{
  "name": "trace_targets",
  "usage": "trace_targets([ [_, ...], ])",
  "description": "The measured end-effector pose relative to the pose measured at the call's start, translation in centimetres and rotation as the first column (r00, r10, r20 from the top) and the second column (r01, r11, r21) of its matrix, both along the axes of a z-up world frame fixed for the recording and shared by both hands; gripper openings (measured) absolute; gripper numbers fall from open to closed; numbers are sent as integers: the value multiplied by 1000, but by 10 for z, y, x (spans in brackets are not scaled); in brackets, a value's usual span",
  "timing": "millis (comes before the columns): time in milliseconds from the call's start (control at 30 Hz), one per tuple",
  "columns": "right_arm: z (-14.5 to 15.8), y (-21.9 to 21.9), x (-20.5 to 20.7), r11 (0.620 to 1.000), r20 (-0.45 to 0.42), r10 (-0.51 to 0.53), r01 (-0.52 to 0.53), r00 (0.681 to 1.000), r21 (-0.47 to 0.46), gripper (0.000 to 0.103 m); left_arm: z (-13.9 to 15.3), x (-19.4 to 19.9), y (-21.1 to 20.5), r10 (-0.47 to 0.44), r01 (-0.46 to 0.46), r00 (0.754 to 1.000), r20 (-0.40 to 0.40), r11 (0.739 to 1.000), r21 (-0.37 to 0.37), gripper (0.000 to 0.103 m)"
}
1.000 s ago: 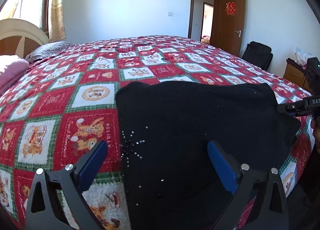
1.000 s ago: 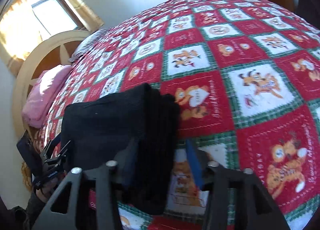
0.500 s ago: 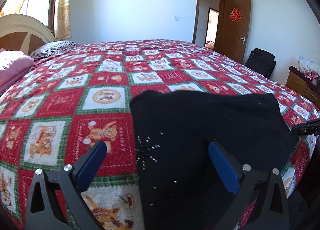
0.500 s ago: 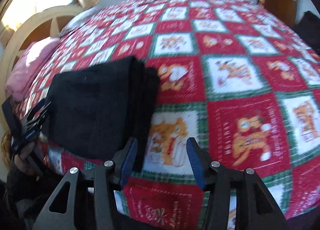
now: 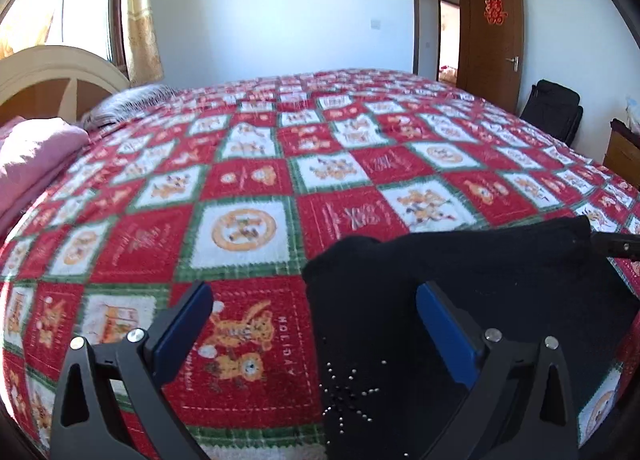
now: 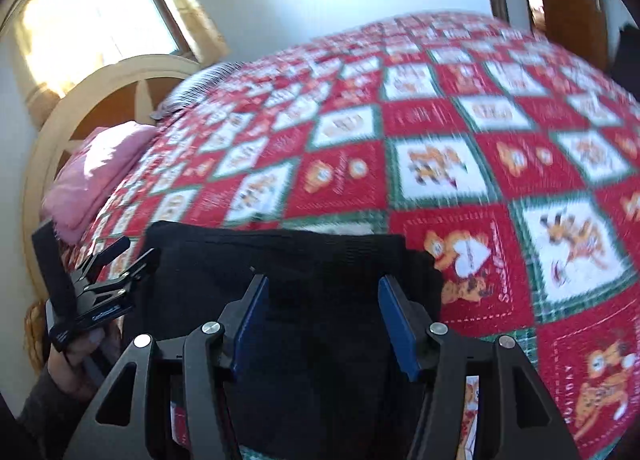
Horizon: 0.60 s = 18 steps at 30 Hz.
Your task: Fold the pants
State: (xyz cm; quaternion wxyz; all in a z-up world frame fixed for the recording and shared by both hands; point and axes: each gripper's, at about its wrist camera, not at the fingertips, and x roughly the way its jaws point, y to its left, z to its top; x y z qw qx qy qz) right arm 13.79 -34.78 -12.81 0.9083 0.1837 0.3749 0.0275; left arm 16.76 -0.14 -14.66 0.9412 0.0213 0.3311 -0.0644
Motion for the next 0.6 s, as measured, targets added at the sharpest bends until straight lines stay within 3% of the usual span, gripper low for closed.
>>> trace_targets([
  [200,4,-7,-8,998,39,-8,5,999,60,58,-2,-5,3,10,-10,1000,-5,1000,-29,103],
  [367,5,-14,-28,998,31,-58,57,998,29,58,5,-22,12,4,-6,1000,-19,996,-85,103],
  [600,-18,-19,-43,999,-47,-46,47,998,10,63,-2,-32,8,-39,36,999,-29,994,-103,103],
])
